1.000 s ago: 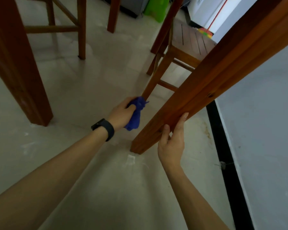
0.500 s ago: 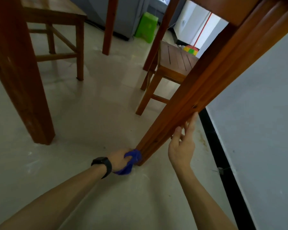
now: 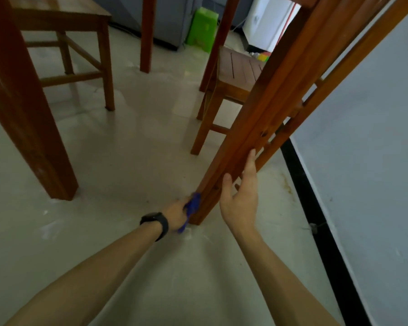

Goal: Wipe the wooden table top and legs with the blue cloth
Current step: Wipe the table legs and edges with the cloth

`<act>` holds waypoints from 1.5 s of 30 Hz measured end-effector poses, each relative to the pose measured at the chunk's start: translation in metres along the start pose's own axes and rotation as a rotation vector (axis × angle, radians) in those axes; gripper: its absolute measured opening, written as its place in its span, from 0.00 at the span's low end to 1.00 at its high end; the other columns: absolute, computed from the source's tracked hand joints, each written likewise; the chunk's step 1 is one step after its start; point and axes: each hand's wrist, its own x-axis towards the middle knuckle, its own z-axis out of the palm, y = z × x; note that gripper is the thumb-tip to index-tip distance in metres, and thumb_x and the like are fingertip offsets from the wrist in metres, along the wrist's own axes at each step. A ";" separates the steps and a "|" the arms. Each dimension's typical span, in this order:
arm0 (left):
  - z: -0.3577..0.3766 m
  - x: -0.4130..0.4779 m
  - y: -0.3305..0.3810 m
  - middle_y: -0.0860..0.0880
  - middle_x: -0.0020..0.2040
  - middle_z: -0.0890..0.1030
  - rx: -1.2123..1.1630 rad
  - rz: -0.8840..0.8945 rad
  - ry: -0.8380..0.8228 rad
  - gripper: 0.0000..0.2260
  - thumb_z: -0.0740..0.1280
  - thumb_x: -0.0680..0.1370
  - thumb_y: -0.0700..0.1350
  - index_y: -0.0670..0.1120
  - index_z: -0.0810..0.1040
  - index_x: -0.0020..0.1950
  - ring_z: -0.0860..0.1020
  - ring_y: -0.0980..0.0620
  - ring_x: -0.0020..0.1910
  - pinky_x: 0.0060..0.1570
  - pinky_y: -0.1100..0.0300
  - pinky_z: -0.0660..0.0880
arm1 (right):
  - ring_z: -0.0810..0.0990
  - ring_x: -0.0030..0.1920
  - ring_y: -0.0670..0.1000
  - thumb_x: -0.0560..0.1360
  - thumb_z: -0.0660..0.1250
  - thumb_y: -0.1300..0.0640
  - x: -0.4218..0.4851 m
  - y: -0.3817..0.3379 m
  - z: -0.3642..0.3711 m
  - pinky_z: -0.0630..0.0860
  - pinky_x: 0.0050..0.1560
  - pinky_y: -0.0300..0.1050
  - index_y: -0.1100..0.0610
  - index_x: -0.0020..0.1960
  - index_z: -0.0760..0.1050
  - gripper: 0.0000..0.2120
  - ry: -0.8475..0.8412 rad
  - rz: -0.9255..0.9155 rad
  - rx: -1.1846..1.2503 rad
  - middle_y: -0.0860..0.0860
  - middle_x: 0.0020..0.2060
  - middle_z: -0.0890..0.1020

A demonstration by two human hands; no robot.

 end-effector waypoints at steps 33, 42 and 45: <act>0.012 -0.014 -0.040 0.43 0.57 0.76 -0.475 -0.475 -0.213 0.14 0.61 0.76 0.38 0.48 0.72 0.61 0.75 0.47 0.53 0.54 0.53 0.73 | 0.72 0.65 0.46 0.80 0.63 0.49 -0.046 0.073 0.058 0.74 0.62 0.45 0.36 0.78 0.43 0.36 -0.122 0.196 -0.038 0.48 0.75 0.63; 0.010 -0.053 0.003 0.46 0.49 0.80 -0.312 -0.320 -0.080 0.14 0.67 0.75 0.33 0.48 0.75 0.56 0.79 0.50 0.44 0.46 0.61 0.79 | 0.85 0.49 0.56 0.82 0.59 0.44 -0.105 0.065 0.090 0.82 0.40 0.52 0.51 0.68 0.72 0.19 -0.341 1.238 0.987 0.49 0.52 0.83; 0.003 -0.054 0.000 0.49 0.48 0.84 -0.110 -0.241 -0.057 0.12 0.71 0.70 0.45 0.52 0.80 0.53 0.82 0.49 0.46 0.52 0.49 0.80 | 0.85 0.45 0.52 0.82 0.61 0.50 -0.106 0.057 0.096 0.81 0.32 0.47 0.51 0.64 0.73 0.12 -0.228 1.175 1.116 0.49 0.48 0.84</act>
